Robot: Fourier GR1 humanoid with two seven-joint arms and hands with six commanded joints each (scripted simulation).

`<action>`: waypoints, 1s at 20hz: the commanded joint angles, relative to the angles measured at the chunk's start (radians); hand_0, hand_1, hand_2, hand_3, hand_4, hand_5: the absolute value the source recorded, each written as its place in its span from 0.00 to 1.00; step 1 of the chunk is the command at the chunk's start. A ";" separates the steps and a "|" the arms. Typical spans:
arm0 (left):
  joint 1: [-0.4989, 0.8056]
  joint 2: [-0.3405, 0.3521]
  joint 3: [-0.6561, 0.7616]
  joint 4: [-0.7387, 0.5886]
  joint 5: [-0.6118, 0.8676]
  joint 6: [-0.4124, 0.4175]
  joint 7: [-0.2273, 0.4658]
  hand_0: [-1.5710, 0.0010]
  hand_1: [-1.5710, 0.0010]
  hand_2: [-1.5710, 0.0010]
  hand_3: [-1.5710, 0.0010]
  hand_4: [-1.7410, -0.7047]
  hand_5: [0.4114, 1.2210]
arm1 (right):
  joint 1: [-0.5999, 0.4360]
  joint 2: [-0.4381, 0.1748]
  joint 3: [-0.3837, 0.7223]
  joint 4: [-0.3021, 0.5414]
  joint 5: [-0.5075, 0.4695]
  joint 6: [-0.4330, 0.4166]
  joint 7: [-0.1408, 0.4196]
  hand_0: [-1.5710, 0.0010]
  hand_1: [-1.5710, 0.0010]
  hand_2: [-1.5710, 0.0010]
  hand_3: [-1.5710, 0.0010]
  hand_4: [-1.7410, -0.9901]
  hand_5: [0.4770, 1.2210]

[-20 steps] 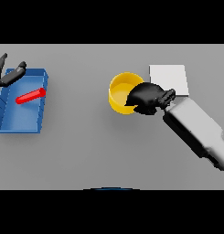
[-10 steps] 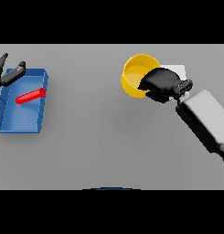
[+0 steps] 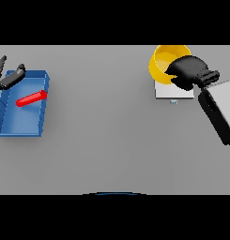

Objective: Pick up the red beaker and tilt it to pour out 1 green nut into yellow bowl. Pick up the yellow bowl and place it on the metallic measuring scale.

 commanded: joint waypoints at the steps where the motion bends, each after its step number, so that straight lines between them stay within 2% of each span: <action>1: 0.009 0.000 -0.002 -0.011 0.002 -0.002 0.013 1.00 1.00 1.00 1.00 0.85 0.44 | -0.006 0.003 0.000 0.034 0.004 -0.010 -0.002 0.00 0.00 0.02 0.26 0.00 1.00; 4: -0.016 -0.006 -0.009 0.019 -0.013 0.002 0.025 1.00 1.00 1.00 1.00 0.85 0.46 | -0.020 0.019 -0.013 0.126 0.005 -0.064 -0.022 0.00 0.00 0.06 0.23 0.00 1.00; 7: -0.015 -0.003 -0.013 0.024 -0.019 0.000 0.011 1.00 1.00 1.00 1.00 0.85 0.48 | -0.026 0.032 -0.013 0.192 0.000 -0.079 -0.044 0.00 0.00 0.10 0.16 0.00 1.00; 11: -0.019 0.003 -0.010 0.016 -0.015 -0.005 0.036 1.00 1.00 1.00 1.00 0.86 0.49 | -0.035 0.046 -0.013 0.255 0.000 -0.096 -0.050 0.00 0.00 0.12 0.12 0.00 1.00; 12: -0.018 -0.004 -0.015 0.017 -0.017 -0.003 0.036 1.00 1.00 1.00 1.00 0.86 0.48 | -0.042 0.048 -0.015 0.277 0.001 -0.103 -0.063 0.00 0.00 0.12 0.11 0.00 1.00; 14: -0.016 -0.002 -0.013 0.021 -0.016 -0.005 0.023 1.00 1.00 1.00 1.00 0.86 0.47 | -0.040 0.057 -0.010 0.298 0.009 -0.107 -0.045 0.00 0.00 0.12 0.10 0.00 1.00; 16: -0.011 -0.004 -0.013 0.015 -0.010 -0.009 0.015 1.00 1.00 1.00 1.00 0.87 0.46 | -0.039 0.058 -0.010 0.299 0.004 -0.106 -0.056 0.00 0.00 0.13 0.08 0.00 1.00; 17: -0.023 -0.003 -0.014 0.023 -0.013 -0.010 0.025 1.00 1.00 1.00 1.00 0.87 0.46 | -0.039 0.063 -0.011 0.297 0.003 -0.101 -0.042 0.00 0.00 0.11 0.12 0.00 1.00; 18: -0.030 -0.002 -0.016 0.029 -0.016 -0.013 0.026 1.00 1.00 1.00 1.00 0.87 0.45 | -0.040 0.058 -0.012 0.300 0.001 -0.094 -0.051 0.00 0.05 0.09 0.21 0.00 1.00; 19: -0.026 -0.003 -0.016 0.036 -0.016 -0.015 0.014 1.00 1.00 1.00 1.00 0.87 0.45 | -0.038 0.054 -0.013 0.298 0.001 -0.088 -0.044 0.01 0.09 0.15 0.29 0.08 1.00; 20: -0.021 -0.004 -0.017 0.029 -0.018 -0.008 0.018 1.00 1.00 1.00 1.00 0.87 0.45 | -0.032 0.052 -0.014 0.280 -0.006 -0.074 -0.036 0.06 0.18 0.25 0.39 0.14 0.90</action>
